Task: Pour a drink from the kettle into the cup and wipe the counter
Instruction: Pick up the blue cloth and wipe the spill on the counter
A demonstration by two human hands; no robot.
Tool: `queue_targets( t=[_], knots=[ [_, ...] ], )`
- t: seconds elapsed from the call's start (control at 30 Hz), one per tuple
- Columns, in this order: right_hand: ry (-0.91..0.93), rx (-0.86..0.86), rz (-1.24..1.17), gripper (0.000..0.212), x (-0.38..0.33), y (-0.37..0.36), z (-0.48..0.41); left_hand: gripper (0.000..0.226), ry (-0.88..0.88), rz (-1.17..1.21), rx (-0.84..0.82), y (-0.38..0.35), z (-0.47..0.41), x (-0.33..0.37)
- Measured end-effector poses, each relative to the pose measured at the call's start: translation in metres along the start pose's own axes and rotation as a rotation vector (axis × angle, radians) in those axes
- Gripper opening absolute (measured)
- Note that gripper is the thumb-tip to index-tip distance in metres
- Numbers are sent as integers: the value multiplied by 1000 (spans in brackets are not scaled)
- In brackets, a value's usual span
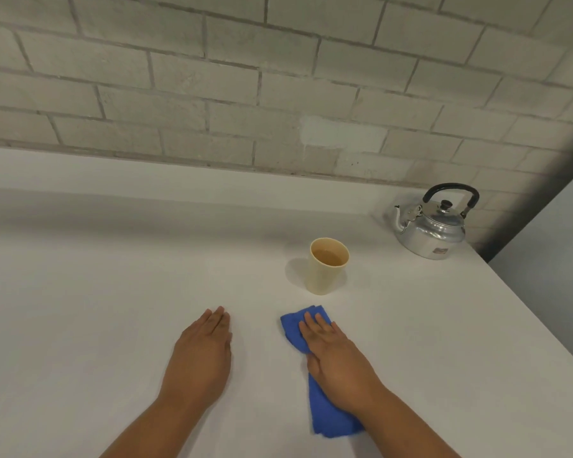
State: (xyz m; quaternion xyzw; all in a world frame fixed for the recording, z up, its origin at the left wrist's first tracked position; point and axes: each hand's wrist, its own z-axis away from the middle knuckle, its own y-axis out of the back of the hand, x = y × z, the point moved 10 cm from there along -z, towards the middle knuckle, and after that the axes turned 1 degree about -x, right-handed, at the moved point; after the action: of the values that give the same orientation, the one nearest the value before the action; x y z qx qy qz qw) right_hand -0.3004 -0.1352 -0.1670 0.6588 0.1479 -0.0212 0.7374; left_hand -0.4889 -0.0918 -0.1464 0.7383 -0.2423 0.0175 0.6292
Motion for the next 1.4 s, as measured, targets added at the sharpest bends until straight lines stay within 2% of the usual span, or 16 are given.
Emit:
queue_targets(
  t=[0.13,0.27,0.33,0.4,0.47,0.53,0.57,0.67,0.8,0.87,1.0,1.17,1.27,1.4],
  knots=[
    [-167,39,-8,53,45,16,1,36,28,-24,2,-1,-1,1],
    [-185,40,-41,55,53,18,-4,34,24,-1,6,10,3,18],
    [-208,87,-120,51,63,33,-7,35,-119,49,16,18,12,56],
    [-230,123,-148,44,74,49,-11,35,-366,84,-21,19,27,112],
    [-245,84,-161,43,82,54,-16,24,-568,83,-145,7,43,163],
    [-254,13,-201,45,85,51,-21,23,-720,-31,-235,-14,58,198],
    [-255,-12,-216,46,85,50,-23,28,-734,-112,-270,-23,60,207],
    [-280,-60,-240,47,86,47,-26,37,-697,-218,-282,-34,55,218],
    [-276,-55,-289,15,84,49,-27,31,-658,-334,-331,-47,43,224],
    [-248,-50,-290,8,80,53,-27,27,-647,-360,-311,-43,38,225],
    [-188,-67,-249,9,68,68,-29,26,-692,-445,-272,-35,40,224],
    [-81,-91,-232,13,27,93,-39,30,-694,-412,-222,-24,41,205],
    [5,-95,-300,14,-11,104,-55,31,-631,-365,-154,-3,38,174],
    [89,-43,-388,12,-66,109,-95,35,-461,-342,-109,28,32,110]
  ],
)
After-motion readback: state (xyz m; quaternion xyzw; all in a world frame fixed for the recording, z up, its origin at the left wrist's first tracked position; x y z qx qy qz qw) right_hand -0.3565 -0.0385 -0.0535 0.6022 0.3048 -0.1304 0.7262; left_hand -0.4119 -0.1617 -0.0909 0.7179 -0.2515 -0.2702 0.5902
